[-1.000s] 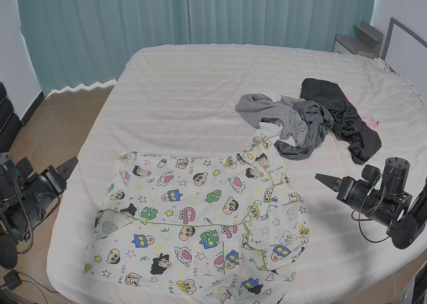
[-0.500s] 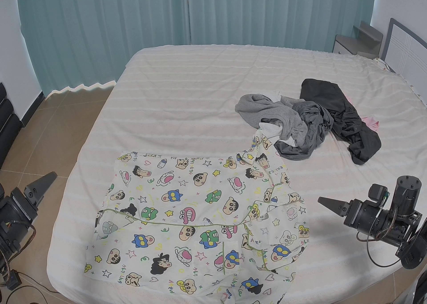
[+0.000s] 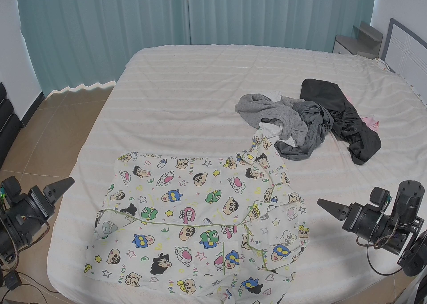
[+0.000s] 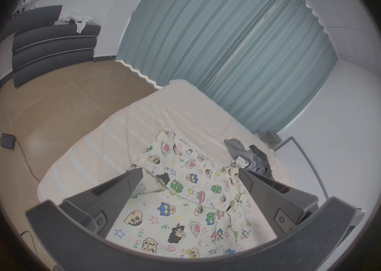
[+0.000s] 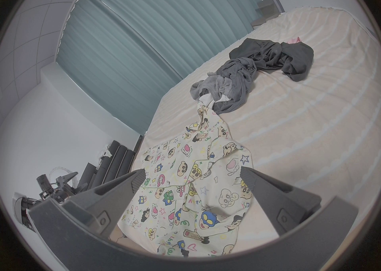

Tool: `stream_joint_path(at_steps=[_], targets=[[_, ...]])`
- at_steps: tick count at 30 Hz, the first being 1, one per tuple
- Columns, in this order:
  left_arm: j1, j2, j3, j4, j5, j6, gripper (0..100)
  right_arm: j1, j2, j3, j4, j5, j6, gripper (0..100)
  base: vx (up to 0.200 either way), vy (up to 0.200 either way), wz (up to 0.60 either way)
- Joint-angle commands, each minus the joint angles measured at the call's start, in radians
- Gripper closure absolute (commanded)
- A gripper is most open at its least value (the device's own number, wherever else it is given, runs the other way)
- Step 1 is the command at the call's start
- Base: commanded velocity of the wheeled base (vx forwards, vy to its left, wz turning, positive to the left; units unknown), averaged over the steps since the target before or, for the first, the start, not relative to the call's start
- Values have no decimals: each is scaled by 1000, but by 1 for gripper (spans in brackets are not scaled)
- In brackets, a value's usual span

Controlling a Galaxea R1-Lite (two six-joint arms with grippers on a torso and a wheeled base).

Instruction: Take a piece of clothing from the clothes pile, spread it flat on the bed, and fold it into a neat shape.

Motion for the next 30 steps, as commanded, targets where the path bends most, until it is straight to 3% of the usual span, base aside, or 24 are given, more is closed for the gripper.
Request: stream_joint_path(at_steps=[1, 5, 9, 14, 22, 30], targets=[[7, 209, 8, -2, -1, 7, 0, 79, -5, 18, 2, -33, 3, 0, 0, 0, 0], [6, 272, 18, -2, -16, 8, 0, 131, -2, 18, 0, -49, 3, 0, 0, 0, 0], [70, 335, -54, 7, -136, -1, 0, 189, -4, 18, -5, -92, 0, 0, 0, 0, 0], [101, 355, -36, 15, -168, -2, 0, 189, 10, 18, 0, -105, 5, 0, 0, 0, 0], [153, 335, 70, -4, -174, -2, 0, 154, 234, -31, -21, -109, -5, 0, 0, 0, 0], [196, 335, 107, -68, -212, -39, 0, 14, 478, -182, -20, -86, -6, 0, 0, 0, 0]])
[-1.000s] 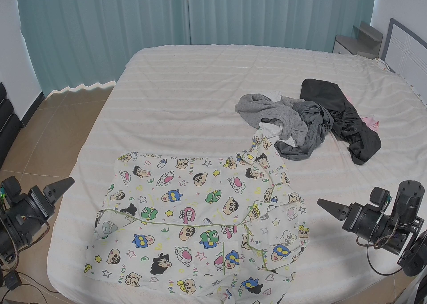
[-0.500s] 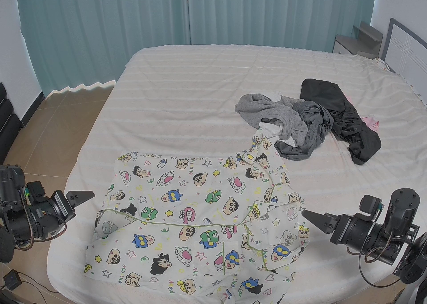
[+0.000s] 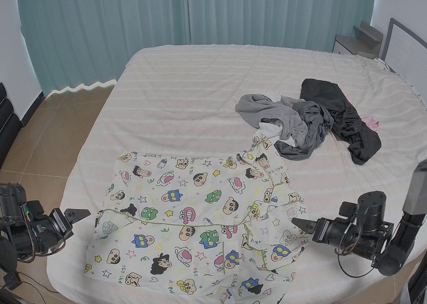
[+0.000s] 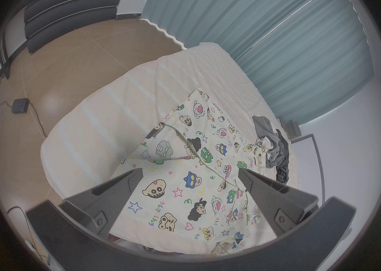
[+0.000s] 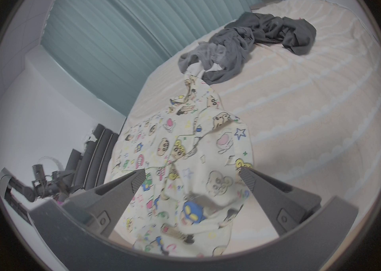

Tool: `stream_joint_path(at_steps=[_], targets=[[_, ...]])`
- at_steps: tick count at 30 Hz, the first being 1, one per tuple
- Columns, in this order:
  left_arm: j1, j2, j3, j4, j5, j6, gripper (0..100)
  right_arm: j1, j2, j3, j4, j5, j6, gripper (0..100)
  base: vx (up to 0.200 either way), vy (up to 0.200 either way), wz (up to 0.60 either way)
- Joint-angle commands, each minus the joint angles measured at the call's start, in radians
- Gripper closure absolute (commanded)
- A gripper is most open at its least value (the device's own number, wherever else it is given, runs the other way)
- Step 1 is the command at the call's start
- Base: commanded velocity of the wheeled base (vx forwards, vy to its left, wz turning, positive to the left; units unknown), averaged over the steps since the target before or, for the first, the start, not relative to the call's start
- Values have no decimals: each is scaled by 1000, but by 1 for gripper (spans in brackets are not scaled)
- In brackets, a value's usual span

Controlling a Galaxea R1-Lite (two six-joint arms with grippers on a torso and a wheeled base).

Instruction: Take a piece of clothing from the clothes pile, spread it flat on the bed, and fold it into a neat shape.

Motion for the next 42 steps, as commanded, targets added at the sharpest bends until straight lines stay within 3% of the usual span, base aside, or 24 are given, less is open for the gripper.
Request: stream_joint_path(at_steps=[1, 6, 21, 22, 42], targets=[[30, 1, 33, -33, -27, -44, 0, -99, 205, -112, 0, 19, -1, 0, 0, 0, 0], [29, 2, 45, -36, -30, -64, 0, -150, 228, -122, 0, 82, -1, 0, 0, 0, 0], [29, -5, 72, -36, -50, -66, 0, -181, 351, -233, 9, 110, 2, 0, 0, 0, 0], [29, -5, 74, -36, -50, -66, 0, -181, 362, -236, 8, 123, 3, 100, 0, 0, 0], [29, -5, 79, -36, -50, -66, 0, -322, 243, -225, -8, 137, 45, 100, 0, 0, 0]])
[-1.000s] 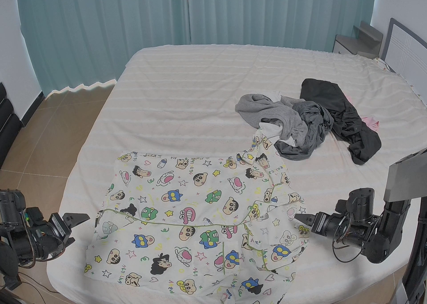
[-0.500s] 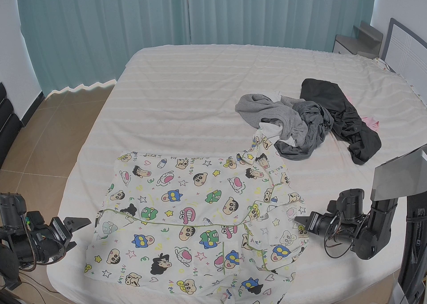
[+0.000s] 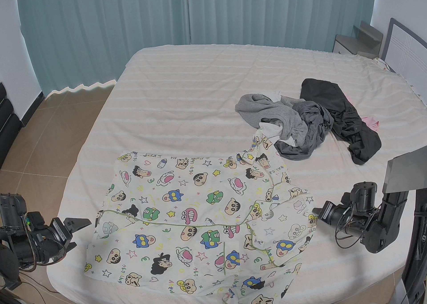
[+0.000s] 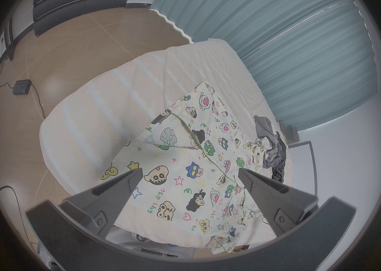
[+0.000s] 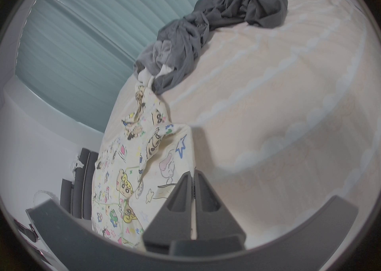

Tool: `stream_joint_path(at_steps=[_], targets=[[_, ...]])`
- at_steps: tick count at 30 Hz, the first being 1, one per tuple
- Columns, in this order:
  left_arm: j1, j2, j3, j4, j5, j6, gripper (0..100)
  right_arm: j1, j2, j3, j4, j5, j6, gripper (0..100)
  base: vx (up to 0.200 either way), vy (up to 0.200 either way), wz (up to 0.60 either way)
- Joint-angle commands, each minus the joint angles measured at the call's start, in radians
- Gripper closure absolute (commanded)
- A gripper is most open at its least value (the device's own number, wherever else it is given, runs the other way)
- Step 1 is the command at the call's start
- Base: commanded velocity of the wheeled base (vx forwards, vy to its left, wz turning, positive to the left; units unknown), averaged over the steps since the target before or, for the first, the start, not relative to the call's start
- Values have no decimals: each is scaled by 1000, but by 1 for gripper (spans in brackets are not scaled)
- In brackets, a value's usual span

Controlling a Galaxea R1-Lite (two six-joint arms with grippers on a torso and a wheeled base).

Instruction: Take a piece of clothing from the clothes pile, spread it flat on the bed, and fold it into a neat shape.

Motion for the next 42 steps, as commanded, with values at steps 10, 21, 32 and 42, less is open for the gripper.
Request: stream_joint_path(at_steps=[10, 21, 32, 42], targets=[[1, -1, 0, 0, 0, 0, 0, -69, -70, 10, -1, -1, -3, 100, 0, 0, 0], [1, 1, 2, 0, 0, 0, 0, -120, -62, 12, -2, 8, -19, 100, 0, 0, 0], [1, 4, 2, 0, -1, 0, 0, -109, -68, 47, -22, 27, -23, 0, 0, 0, 0], [-2, -28, 6, -2, -1, 0, 0, -52, -120, 256, -176, 30, -53, 0, 0, 0, 0]])
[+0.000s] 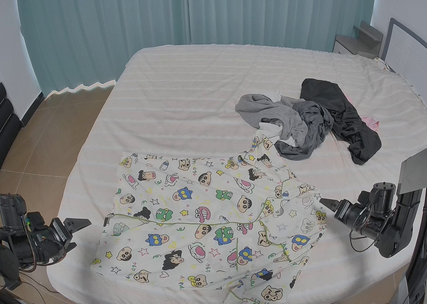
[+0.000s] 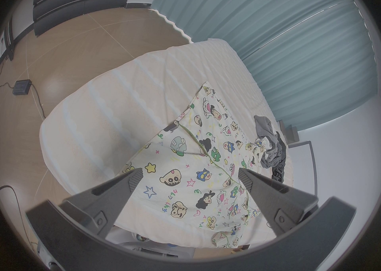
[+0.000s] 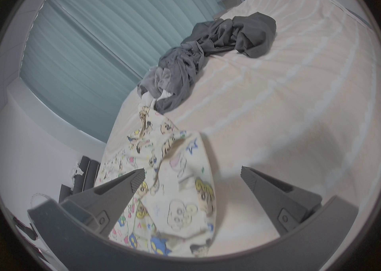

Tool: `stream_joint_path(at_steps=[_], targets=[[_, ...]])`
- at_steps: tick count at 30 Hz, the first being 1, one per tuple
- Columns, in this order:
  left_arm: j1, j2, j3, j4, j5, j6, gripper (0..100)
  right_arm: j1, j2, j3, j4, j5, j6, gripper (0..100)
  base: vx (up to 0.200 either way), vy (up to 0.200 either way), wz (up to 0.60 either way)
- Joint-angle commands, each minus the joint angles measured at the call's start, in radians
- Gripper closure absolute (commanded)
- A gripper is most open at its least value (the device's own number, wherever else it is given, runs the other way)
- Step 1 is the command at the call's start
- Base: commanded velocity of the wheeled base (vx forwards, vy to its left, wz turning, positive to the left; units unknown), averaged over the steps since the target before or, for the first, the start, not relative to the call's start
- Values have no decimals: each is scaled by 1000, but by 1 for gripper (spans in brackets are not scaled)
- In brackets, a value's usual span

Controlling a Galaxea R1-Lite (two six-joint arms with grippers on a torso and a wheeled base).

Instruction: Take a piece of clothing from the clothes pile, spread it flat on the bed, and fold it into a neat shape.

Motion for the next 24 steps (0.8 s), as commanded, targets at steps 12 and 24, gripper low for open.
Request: stream_joint_path(at_steps=[12, 24], targets=[[-5, -50, 13, 0, -1, -2, 0, 277, -154, 184, -19, -44, 3, 0, -200, 0, 0], [-5, -53, 20, 0, -1, 0, 0, 494, -96, 184, -7, -134, 3, 0, -150, 0, 0]])
